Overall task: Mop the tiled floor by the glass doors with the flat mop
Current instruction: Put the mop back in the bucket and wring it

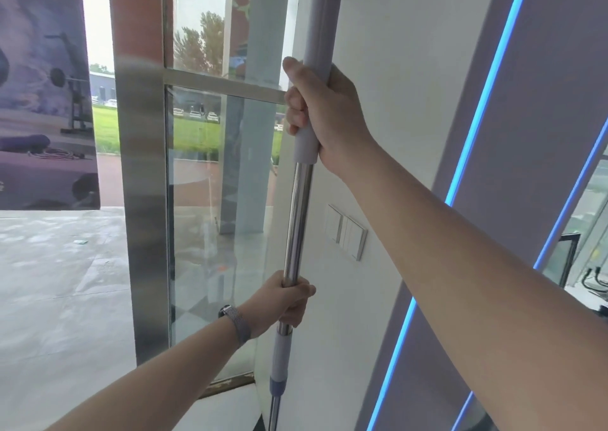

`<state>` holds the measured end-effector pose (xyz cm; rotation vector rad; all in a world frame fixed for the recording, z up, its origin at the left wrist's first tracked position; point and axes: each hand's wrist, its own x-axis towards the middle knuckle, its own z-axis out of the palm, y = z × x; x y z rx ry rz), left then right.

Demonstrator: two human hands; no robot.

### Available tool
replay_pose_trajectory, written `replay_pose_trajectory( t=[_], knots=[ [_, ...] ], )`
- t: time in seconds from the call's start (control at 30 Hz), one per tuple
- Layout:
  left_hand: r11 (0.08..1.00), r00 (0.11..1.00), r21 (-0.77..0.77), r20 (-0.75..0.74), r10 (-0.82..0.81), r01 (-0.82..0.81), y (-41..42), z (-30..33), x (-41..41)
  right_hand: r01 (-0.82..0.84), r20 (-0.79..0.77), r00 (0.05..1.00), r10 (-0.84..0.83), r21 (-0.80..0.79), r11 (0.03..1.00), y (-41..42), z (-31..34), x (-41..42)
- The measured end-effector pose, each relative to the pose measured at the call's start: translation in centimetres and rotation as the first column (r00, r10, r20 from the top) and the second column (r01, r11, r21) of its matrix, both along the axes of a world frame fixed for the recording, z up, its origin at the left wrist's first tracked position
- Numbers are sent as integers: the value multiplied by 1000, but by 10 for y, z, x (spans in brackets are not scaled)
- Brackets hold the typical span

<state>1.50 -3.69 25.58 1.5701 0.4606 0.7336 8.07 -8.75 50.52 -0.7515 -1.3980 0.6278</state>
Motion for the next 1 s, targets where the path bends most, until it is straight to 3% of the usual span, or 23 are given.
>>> replay_pose_trajectory(
  t=[0.53,0.77,1.0],
  knots=[
    [996,996,-84,87,25,-17,-2,-3,16,330,-67,944,-324,154,931,9,-5,3],
    [995,995,-39,42,-88,90,1,-2,15,174,-57,984,-169,80,982,-2,-4,14],
    [991,989,-21,62,-134,135,3,-8,24,275,-79,960,-268,103,956,0,-9,13]
  ],
)
